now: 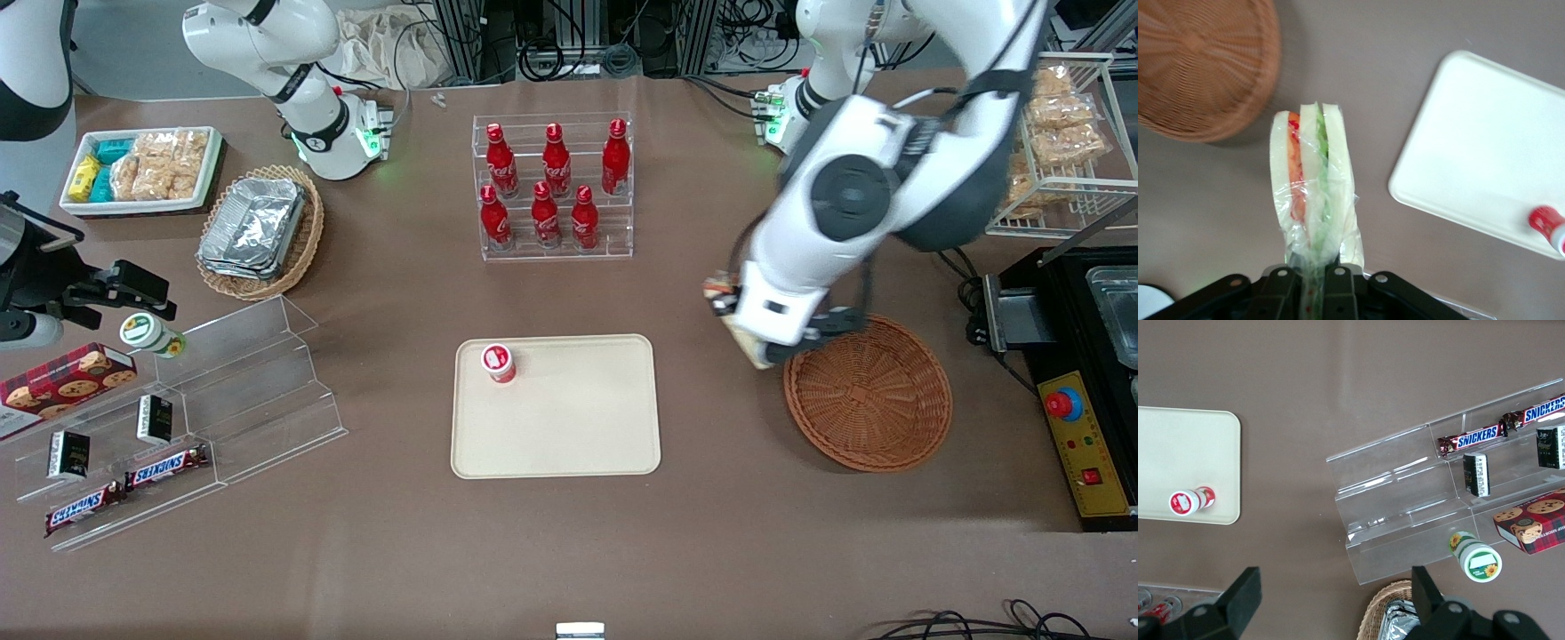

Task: Place sandwich from basket to tray
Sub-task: 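Carry the sandwich with the left gripper over the white tray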

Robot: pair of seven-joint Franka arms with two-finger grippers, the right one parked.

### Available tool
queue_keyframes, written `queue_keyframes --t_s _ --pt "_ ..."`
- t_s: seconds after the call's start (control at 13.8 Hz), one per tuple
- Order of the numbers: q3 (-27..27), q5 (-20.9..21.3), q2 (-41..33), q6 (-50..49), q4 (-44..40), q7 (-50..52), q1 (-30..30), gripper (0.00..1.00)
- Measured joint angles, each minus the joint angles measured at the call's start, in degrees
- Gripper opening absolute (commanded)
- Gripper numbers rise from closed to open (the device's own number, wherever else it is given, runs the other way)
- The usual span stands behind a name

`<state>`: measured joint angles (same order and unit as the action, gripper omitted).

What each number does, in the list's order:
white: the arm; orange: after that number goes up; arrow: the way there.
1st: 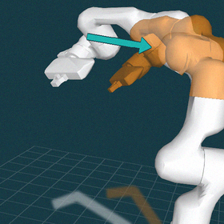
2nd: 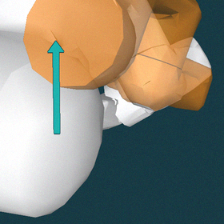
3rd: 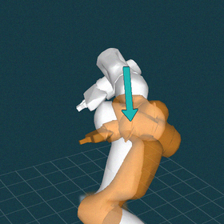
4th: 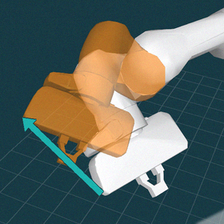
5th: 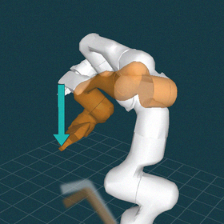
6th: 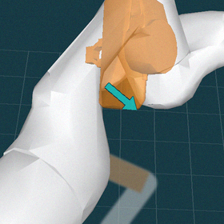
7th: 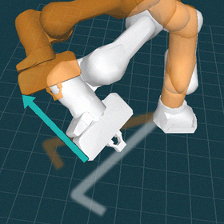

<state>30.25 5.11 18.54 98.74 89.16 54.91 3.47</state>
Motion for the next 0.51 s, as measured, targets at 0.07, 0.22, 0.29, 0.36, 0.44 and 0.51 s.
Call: queue_keyframes --t_s 0.07,0.22,0.29,0.36,0.44,0.51 --pt "0.07 0.09 1.25 1.63 0.09 0.84 1.97 0.00" --pt "0.13 1.87 3.79 6.32 0.16 0.96 5.46 0.01" --pt "0.13 3.23 5.01 8.20 0.17 1.10 6.80 0.01" --pt "0.13 4.07 6.24 9.81 0.18 1.19 7.74 0.01" --pt "0.12 4.59 7.60 11.70 0.19 1.19 8.33 0.01" --pt "0.12 5.55 8.99 13.55 0.19 1.06 8.71 0.00"
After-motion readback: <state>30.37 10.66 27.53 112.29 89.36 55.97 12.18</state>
